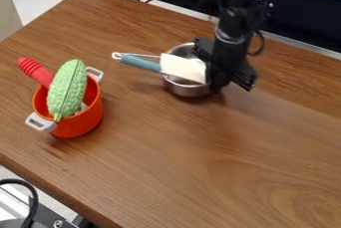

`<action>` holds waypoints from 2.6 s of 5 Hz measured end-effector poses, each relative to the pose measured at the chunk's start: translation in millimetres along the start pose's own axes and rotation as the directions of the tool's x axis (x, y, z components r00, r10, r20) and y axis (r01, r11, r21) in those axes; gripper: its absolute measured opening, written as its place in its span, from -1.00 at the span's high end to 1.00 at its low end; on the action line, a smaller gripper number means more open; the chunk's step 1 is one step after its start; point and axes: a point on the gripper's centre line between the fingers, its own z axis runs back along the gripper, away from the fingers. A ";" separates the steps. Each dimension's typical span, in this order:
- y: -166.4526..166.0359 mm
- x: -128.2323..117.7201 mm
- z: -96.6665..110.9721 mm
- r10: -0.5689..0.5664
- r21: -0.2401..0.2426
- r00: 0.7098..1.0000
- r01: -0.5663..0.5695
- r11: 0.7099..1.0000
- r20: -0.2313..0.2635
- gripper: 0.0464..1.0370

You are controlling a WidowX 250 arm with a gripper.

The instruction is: Move the silver cup to the left side

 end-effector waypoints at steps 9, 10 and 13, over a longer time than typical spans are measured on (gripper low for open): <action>107.8 -31.1 -13.0 0.029 -0.076 0.992 -0.038 0.996 -0.126 0.61; 107.0 -31.9 -12.9 0.014 -0.082 0.991 -0.025 0.996 -0.130 0.13; 106.5 -23.0 27.0 0.050 -0.193 0.995 -0.067 0.979 -0.091 -0.92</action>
